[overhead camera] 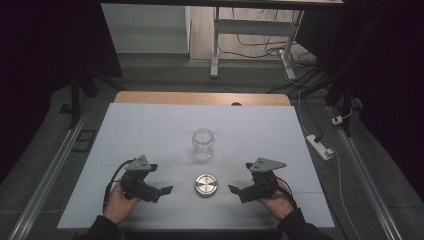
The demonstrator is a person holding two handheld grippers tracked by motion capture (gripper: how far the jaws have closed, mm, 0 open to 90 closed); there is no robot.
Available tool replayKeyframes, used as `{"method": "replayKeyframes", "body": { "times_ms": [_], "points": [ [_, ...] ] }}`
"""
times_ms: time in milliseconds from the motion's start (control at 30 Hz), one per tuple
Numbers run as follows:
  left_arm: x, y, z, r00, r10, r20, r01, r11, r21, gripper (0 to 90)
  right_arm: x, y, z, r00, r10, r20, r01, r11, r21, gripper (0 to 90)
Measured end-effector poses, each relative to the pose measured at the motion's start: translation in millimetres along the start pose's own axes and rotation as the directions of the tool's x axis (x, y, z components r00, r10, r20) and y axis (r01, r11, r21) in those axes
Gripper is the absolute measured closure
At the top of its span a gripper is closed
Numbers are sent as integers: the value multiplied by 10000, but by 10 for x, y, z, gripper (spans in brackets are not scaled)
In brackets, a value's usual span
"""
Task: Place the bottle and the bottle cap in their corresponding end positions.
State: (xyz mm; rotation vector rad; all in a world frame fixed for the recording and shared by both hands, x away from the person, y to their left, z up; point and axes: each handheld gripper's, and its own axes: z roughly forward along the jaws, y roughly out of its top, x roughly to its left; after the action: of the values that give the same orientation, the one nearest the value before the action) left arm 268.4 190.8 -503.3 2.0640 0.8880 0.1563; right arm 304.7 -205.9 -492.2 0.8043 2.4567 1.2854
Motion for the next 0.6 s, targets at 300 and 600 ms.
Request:
{"method": "replayKeyframes", "body": {
  "times_ms": [300, 600],
  "points": [
    [-17, -180, -122, 9992, -311, -231, 314, 9995, 101, 0, -46, -108, -130, 9995, 88, 289, -94, 9998, 203, 0],
    [-57, -377, -299, 9963, -537, -667, 538, 9986, -5, 0, -85, -193, -274, 9979, 302, 575, -312, 9994, 155, 0]
  ]
}}
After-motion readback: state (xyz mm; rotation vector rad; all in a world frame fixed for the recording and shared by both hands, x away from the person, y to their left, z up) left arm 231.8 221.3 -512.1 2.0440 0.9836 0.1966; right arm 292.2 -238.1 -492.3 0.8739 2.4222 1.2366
